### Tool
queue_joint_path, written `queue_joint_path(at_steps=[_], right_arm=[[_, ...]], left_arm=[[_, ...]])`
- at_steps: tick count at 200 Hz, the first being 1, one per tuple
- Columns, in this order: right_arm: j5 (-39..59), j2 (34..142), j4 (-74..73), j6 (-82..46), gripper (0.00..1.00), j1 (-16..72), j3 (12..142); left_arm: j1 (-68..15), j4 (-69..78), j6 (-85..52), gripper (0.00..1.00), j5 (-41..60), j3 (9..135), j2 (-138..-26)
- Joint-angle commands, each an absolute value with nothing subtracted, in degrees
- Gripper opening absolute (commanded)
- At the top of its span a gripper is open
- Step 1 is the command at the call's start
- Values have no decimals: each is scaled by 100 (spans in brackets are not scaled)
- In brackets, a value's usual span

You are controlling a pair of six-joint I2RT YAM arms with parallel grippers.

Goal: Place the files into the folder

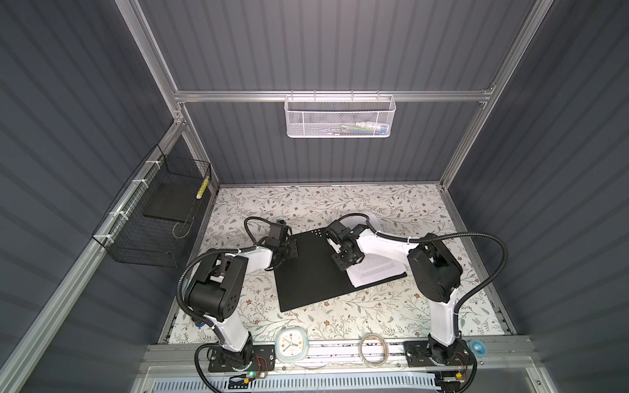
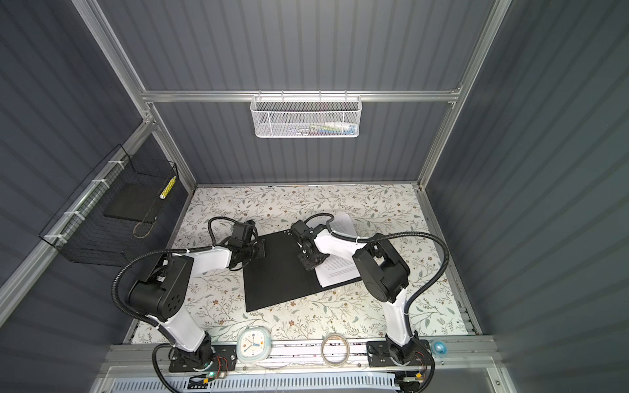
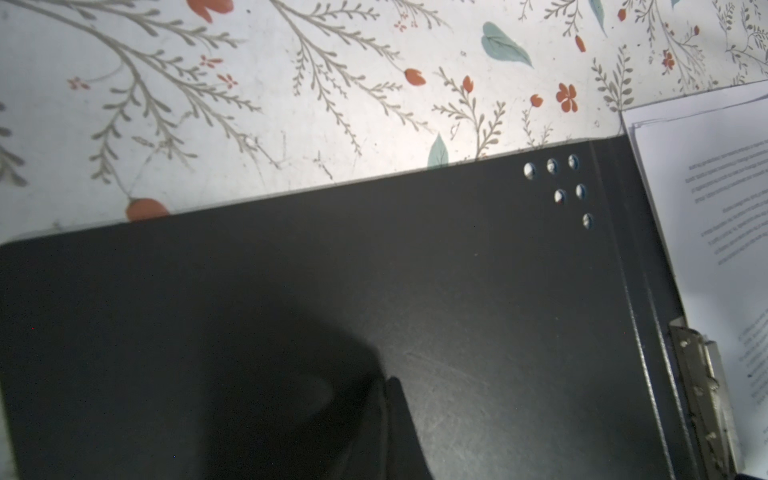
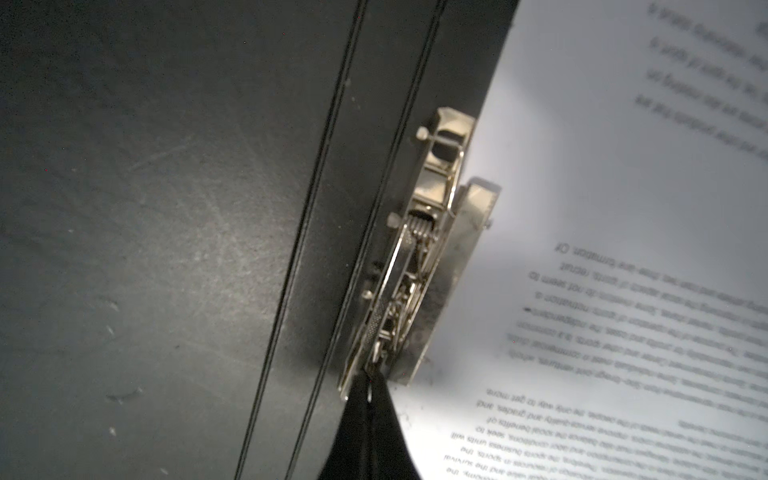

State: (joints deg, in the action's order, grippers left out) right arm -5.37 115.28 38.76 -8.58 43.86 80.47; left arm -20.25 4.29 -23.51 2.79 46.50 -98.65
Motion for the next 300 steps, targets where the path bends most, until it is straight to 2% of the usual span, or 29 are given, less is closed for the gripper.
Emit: queue_joint_path(at_steps=[1,159,172,189,204,224,244,256,269,277,283,291,300], right_arm=[[-593,11808,4032,-892,0,4307,7921],[-497,11122,4013,-962,0,4204,8227],[-317,10912,3831,-1061,3,4103,8054],[619,10386,3195,-1384,17,3775,7646],[1298,9838,2346,-1652,24,3519,7117],[787,9283,1801,-1690,46,3501,6597],[253,8965,1653,-1653,56,3538,6175],[32,8912,1720,-1616,61,3584,6063],[-103,8967,1916,-1481,64,3689,6092],[-280,9029,2063,-1393,65,3798,6165],[-451,9064,2159,-1359,66,3892,6214],[-586,9111,2318,-1338,66,3986,6295],[-636,9155,2463,-1359,66,4054,6383]], left_arm=[[-2011,-536,-2243,0,290,4386,-10134],[-2013,-458,-2271,0,246,4326,-10026],[-2013,-330,-2285,0,240,4229,-9873],[-2012,-27,-2346,0,132,4046,-9532],[-2013,-82,-2261,0,6,4176,-9246],[-2013,-384,-2117,0,-201,4394,-8716],[-2012,-523,-2042,0,-456,4237,-7970],[-2012,-572,-1980,22,-618,4012,-7585],[-2008,-566,-1985,26,-851,3715,-7270],[-2005,-488,-2016,34,-916,3520,-7127],[-2002,-402,-2026,48,-937,3365,-7056],[-2004,-343,-2070,72,-966,3245,-7012],[-2001,-315,-2160,89,-1032,3169,-7009]])
